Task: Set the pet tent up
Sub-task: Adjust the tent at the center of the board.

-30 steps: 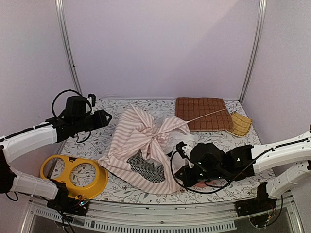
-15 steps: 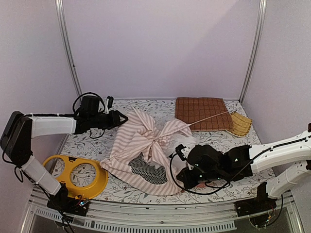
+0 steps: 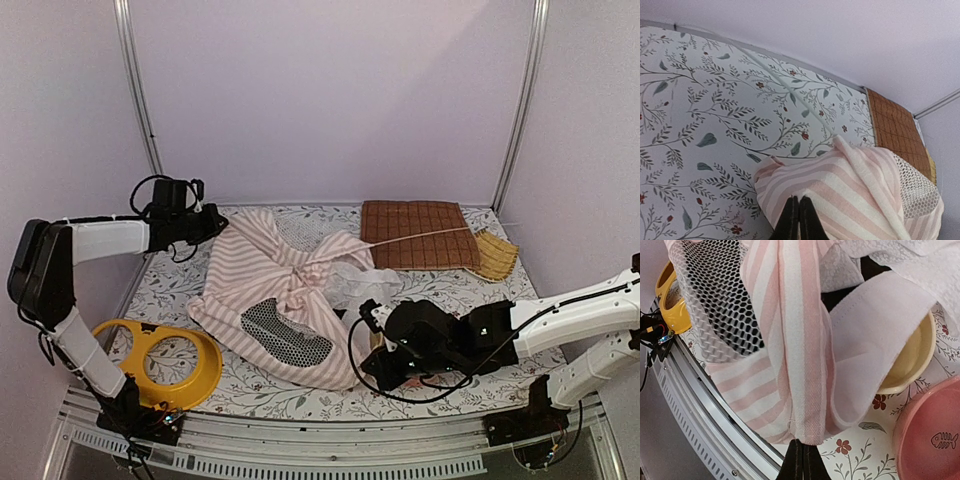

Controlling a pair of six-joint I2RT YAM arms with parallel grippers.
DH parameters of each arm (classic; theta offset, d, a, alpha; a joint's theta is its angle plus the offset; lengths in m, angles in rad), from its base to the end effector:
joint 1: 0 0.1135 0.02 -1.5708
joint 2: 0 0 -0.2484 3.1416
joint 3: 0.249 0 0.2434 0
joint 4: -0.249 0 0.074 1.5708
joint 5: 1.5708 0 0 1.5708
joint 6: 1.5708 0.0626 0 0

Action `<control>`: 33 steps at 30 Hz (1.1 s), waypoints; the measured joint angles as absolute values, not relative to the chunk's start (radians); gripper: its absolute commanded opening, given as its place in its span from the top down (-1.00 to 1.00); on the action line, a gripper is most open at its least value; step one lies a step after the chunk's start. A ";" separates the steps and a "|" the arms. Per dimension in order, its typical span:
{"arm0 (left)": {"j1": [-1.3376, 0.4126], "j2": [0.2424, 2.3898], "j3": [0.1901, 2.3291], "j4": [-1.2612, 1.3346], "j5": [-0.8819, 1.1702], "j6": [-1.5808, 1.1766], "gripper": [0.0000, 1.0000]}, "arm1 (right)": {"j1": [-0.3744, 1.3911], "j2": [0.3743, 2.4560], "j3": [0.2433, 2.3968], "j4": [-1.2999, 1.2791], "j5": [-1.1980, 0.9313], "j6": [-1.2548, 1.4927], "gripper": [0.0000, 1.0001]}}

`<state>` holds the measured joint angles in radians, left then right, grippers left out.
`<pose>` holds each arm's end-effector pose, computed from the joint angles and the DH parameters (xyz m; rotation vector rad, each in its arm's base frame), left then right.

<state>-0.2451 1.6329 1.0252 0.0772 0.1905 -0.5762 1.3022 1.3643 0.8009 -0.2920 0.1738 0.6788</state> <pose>0.3659 -0.1038 0.2074 -0.2399 2.1544 -0.6845 0.0873 0.2763 0.1790 -0.6971 2.4321 0.6697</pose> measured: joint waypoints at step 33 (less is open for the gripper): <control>-0.368 1.136 1.032 -0.105 -0.064 -0.322 -0.03 | 1.258 1.420 0.949 -0.226 0.062 0.701 1.00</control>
